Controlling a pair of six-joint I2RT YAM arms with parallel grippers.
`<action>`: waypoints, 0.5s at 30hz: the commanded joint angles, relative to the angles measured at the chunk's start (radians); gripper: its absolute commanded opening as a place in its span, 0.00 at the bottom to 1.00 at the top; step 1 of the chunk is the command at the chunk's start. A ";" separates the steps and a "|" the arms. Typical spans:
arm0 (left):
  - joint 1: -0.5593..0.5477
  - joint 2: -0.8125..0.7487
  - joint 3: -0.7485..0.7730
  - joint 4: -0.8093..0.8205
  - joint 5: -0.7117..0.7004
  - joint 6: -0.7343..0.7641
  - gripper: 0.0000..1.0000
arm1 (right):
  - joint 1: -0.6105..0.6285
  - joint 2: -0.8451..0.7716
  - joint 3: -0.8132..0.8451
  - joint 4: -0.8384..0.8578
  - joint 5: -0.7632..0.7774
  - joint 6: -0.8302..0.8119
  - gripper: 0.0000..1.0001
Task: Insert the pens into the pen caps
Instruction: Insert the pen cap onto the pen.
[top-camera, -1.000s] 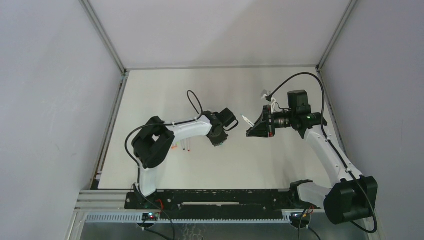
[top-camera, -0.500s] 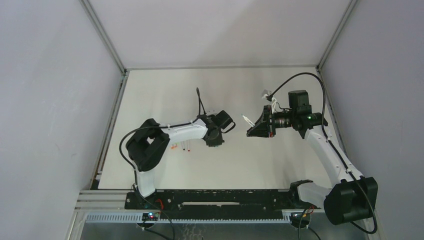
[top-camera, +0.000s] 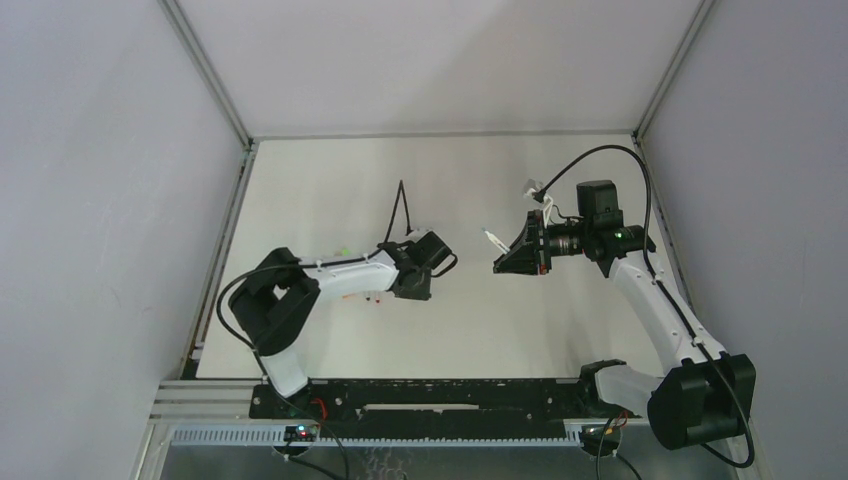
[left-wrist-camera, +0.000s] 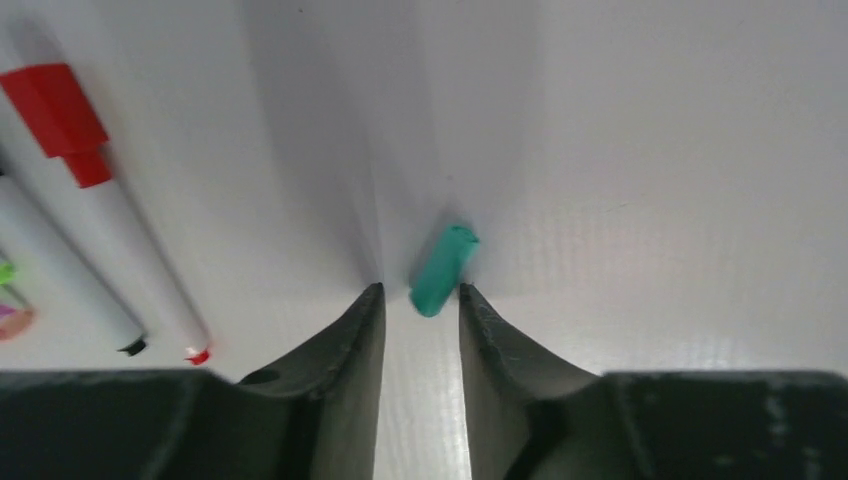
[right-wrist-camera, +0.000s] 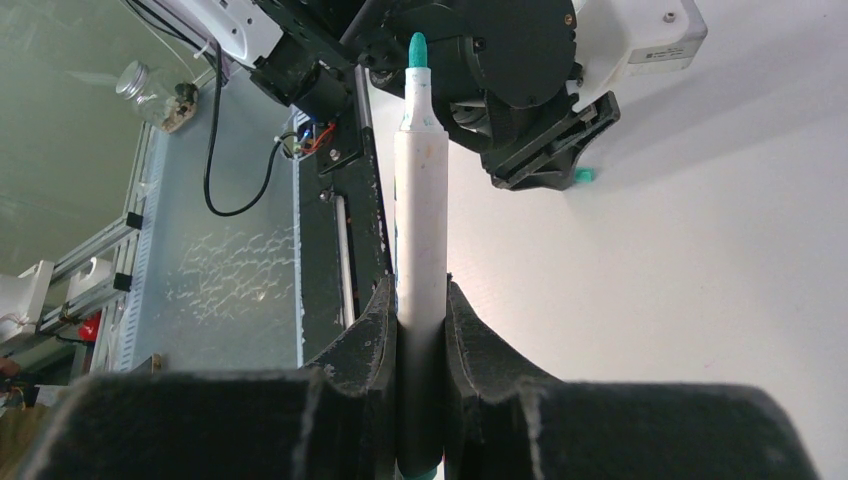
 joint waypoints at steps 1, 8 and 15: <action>0.006 -0.029 -0.037 -0.084 -0.079 0.122 0.41 | -0.009 -0.008 0.032 0.011 -0.027 -0.003 0.00; 0.006 -0.166 -0.034 -0.061 -0.056 0.181 0.51 | -0.014 -0.011 0.032 0.011 -0.030 -0.003 0.00; 0.003 -0.375 -0.096 0.141 0.055 0.423 0.55 | -0.027 -0.016 0.032 0.006 -0.031 -0.011 0.00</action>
